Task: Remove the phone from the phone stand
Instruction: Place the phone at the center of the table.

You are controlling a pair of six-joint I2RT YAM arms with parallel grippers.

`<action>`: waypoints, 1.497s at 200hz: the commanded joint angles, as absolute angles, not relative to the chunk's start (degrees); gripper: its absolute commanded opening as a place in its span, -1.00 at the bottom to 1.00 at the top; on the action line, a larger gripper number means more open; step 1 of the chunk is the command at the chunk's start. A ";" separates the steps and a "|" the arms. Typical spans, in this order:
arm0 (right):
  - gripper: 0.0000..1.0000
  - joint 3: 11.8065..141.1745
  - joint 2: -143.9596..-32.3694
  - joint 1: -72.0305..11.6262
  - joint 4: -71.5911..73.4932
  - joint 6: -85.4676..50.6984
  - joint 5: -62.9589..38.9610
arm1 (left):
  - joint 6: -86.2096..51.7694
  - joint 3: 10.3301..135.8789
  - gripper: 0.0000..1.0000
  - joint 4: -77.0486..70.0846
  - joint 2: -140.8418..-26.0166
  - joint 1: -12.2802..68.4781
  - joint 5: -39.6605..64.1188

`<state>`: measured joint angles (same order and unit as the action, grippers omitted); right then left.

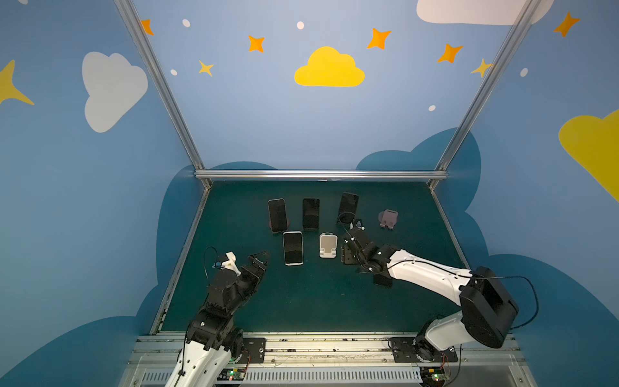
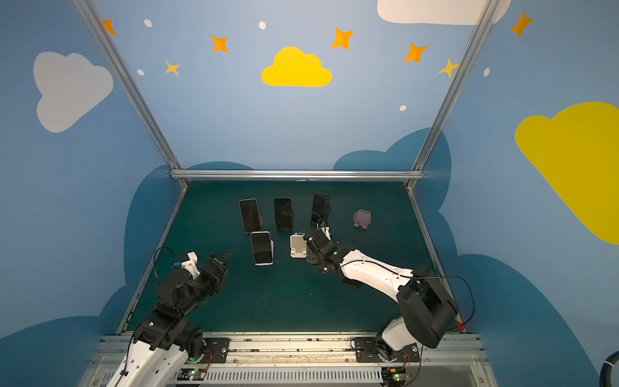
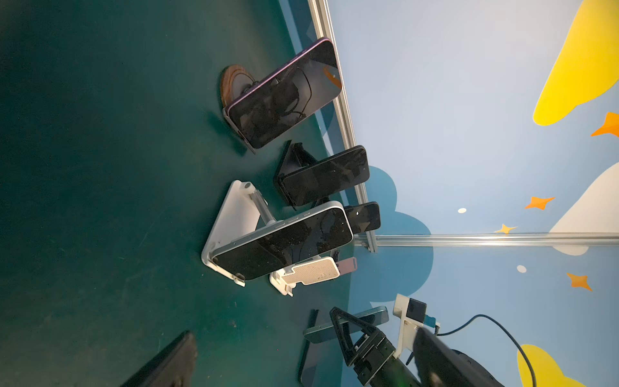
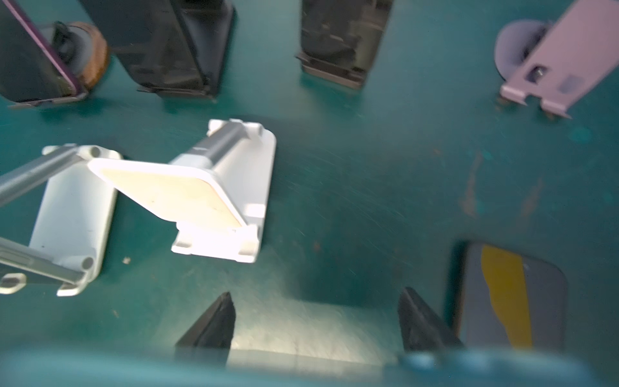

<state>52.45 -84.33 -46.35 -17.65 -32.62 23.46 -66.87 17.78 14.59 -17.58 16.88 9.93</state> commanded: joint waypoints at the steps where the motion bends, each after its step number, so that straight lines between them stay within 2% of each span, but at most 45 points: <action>1: 0.37 52.17 -81.54 -44.66 -23.97 -33.77 19.38 | -66.80 19.20 1.00 12.58 -17.75 16.85 11.32; 87: 0.37 48.65 -83.20 -39.88 -25.92 -34.24 9.20 | -66.21 20.33 1.00 12.25 -18.72 16.87 11.77; 128: 0.38 55.42 -87.01 -37.67 -35.05 -30.00 1.09 | -66.09 20.30 1.00 11.57 -18.80 16.88 11.53; 155: 0.39 63.62 -94.75 -36.12 -45.21 -28.27 -2.17 | -65.94 20.17 1.00 10.68 -19.32 16.87 11.39; 164: 0.34 65.62 -97.49 -35.87 -47.00 -28.04 -3.08 | -65.83 20.29 1.00 10.47 -19.49 16.87 11.36; 299: 0.39 69.61 -108.26 -32.89 -44.12 -26.13 -0.04 | -64.86 19.45 1.00 10.42 -19.51 16.87 9.24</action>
<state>68.62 -106.32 -33.71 -44.56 -27.81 -2.59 -66.22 19.09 11.79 -19.42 16.88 10.09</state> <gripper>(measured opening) 0.735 0.998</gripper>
